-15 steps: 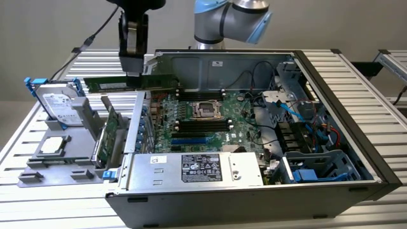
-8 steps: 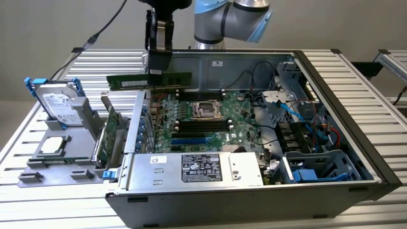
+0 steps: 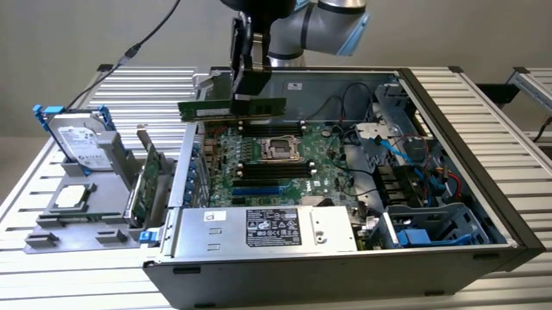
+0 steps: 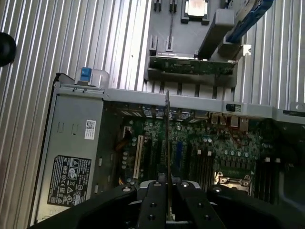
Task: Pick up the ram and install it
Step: 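Pick up the ram and move it above insertion slot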
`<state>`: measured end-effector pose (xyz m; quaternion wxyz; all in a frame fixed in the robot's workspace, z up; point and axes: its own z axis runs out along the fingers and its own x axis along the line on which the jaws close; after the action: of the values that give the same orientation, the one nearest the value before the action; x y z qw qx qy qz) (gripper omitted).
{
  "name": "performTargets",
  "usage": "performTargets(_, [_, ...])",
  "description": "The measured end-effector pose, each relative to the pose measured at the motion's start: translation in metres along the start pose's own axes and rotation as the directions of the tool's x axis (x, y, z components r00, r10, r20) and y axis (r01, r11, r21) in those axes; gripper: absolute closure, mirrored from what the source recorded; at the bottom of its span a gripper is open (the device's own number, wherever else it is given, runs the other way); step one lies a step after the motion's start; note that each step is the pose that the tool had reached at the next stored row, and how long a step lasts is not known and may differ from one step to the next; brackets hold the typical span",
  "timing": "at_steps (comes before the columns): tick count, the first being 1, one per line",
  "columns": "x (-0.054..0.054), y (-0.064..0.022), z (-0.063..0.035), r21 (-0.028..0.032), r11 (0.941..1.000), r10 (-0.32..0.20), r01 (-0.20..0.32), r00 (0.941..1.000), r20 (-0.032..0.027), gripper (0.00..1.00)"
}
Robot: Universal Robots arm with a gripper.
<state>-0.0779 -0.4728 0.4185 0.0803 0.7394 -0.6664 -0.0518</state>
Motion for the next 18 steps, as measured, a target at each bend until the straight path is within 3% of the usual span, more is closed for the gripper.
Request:
performTargets(5, [-0.009,-0.0150,0.0061,-0.0011,1.0000,0.000,0.000,1.0000,0.0001,0.86])
performTargets(11, [-0.011,-0.0314,0.0141,-0.0039,0.9999,0.014,-0.014,0.9999,0.0031,0.86])
performTargets(15, [-0.012,-0.0397,0.0197,-0.0068,0.9995,0.031,-0.031,0.9995,0.0061,0.86])
performTargets(18, [-0.018,-0.0436,0.0246,-0.0078,0.9995,0.032,-0.032,0.9995,0.0068,0.86])
